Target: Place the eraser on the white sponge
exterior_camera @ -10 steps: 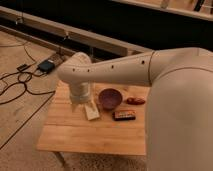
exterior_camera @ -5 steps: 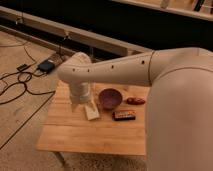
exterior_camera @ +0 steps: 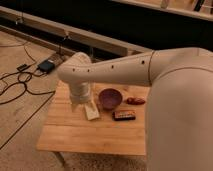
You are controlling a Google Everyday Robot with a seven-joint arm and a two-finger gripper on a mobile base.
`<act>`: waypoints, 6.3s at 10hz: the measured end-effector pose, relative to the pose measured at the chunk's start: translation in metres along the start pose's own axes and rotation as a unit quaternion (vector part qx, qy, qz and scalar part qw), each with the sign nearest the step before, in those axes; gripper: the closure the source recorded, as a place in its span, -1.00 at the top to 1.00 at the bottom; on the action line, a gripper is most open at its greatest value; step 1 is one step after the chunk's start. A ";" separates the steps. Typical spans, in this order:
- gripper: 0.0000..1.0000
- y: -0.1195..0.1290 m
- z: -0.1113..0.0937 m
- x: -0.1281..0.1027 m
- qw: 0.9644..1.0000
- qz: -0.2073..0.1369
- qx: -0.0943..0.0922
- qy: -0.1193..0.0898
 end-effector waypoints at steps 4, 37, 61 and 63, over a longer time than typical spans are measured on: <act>0.30 0.000 0.000 0.000 1.000 0.000 0.000 0.000; 0.30 -0.219 0.125 -0.025 0.887 -0.406 0.148 0.160; -1.00 -0.271 0.166 -0.053 0.852 -0.480 0.125 0.167; -1.00 -0.277 0.153 -0.044 0.856 -0.468 0.128 0.176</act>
